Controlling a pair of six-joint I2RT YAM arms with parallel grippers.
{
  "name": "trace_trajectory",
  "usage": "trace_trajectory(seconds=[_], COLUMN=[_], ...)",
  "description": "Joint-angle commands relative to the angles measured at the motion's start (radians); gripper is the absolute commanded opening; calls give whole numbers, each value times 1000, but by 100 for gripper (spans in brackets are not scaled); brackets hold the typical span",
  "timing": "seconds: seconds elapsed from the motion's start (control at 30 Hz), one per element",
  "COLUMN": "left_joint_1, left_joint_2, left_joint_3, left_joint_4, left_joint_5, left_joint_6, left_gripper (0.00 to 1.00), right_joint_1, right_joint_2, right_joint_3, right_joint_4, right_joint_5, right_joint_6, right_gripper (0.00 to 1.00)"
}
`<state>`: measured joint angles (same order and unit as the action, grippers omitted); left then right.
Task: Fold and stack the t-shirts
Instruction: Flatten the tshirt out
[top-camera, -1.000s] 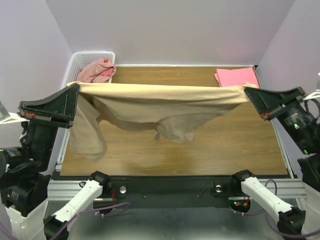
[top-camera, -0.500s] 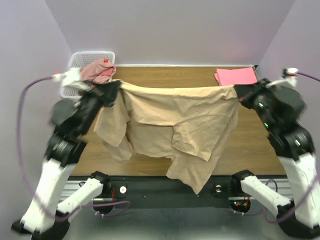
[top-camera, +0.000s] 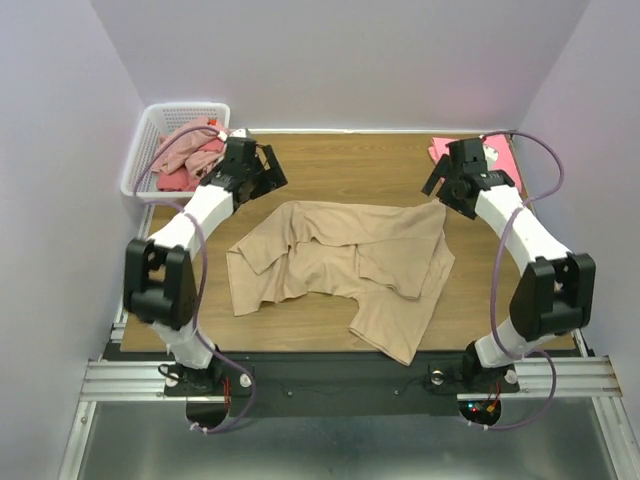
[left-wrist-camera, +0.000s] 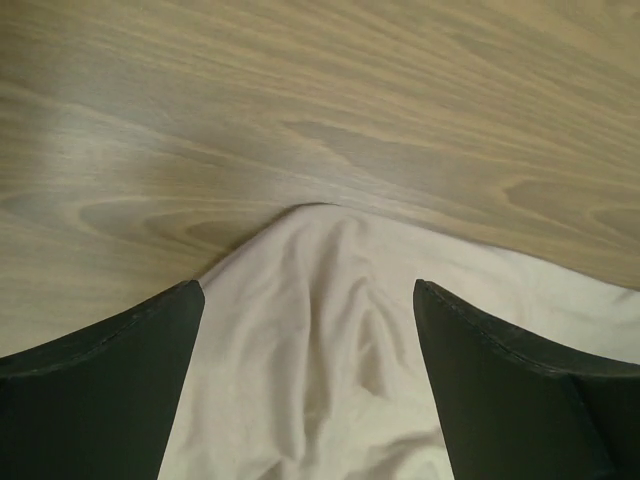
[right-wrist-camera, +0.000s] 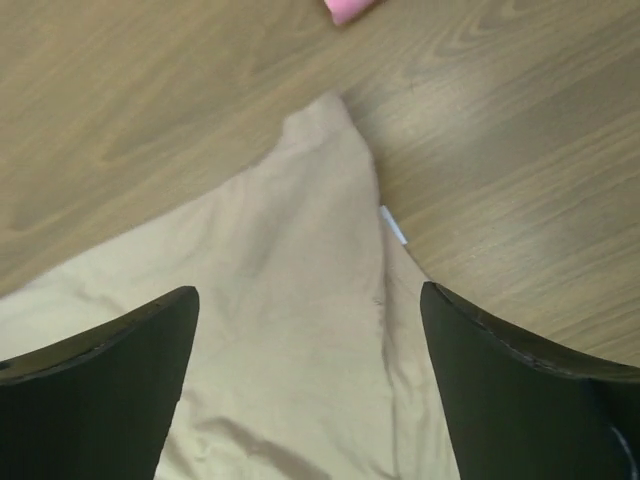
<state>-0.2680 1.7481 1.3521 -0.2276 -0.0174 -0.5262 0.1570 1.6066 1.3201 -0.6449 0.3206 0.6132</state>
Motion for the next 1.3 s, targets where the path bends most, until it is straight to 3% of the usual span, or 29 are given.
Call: trace_trajectory(seconds=[0.0, 0.17, 0.3, 0.47, 0.57, 0.63, 0.8, 0.87, 1.13, 1.27], left_joint_1=[-14, -25, -25, -30, -27, -27, -17, 3, 58, 87], left_joint_2=[-283, -528, -680, -811, -880, -892, -753, -626, -192, -85], left_joint_3=[-148, -468, -750, -872, -932, -955, -929, -880, -661, -552], left_joint_4=[93, 21, -28, -183, -155, -26, 119, 178, 263, 235], left_joint_5=[-24, -102, -115, -168, -151, -101, -70, -1, 99, 126], left_joint_6=[-7, -156, -250, -446, -504, -486, -422, -362, -256, -213], left_gripper=[98, 99, 98, 98, 99, 99, 99, 98, 98, 96], right_joint_1=[7, 36, 127, 208, 210, 210, 210, 210, 208, 188], right_joint_2=[-158, -371, -485, -557, -591, -542, -390, -341, -143, -8], right_joint_3=[-49, -330, -534, -670, -700, -700, -657, -631, -480, -380], right_joint_4=[42, 65, 100, 116, 134, 157, 179, 185, 209, 238], right_joint_5=[-99, -316, -428, -443, -411, -397, -332, -270, -151, -100], right_joint_6=[-30, -12, 48, 126, 143, 137, 155, 158, 131, 77], right_gripper=[100, 100, 100, 100, 100, 100, 100, 100, 100, 100])
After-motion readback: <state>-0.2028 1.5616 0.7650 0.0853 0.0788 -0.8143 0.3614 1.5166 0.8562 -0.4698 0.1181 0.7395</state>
